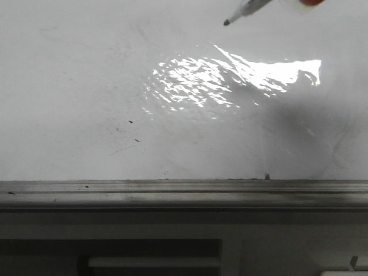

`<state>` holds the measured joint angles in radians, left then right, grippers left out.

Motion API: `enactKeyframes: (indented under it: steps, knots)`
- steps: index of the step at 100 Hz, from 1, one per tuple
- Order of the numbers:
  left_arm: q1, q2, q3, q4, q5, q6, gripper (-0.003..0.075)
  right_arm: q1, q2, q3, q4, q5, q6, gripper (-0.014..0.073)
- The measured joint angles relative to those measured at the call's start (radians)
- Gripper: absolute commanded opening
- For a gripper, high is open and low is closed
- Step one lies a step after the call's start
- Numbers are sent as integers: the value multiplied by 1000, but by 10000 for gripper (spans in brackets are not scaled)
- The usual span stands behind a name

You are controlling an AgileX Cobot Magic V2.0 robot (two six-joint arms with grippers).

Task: Write number 9 on whiteboard

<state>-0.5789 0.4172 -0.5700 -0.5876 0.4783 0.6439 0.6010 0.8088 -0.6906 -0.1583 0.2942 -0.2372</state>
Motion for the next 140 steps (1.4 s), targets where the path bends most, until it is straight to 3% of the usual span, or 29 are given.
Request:
enactKeyframes:
  steps: [9,32,68,108,140]
  knots:
    - [0,0,0,-6,0,0,-22,-33,16,0,0,-6,19,-39]
    - [0,0,0,-12,0,0,-20,-100,21,-4,0,-18,25,-39]
    - [0,0,0,-14,0,0,-20,-104,114,-15,66,-37,27,-40]
    - [0,0,0,-14,0,0,-20,-96,94,-29,89,120,27,-40]
    - [0,0,0,-14,0,0,-20,-121,151,-159,66,181,29,-40]
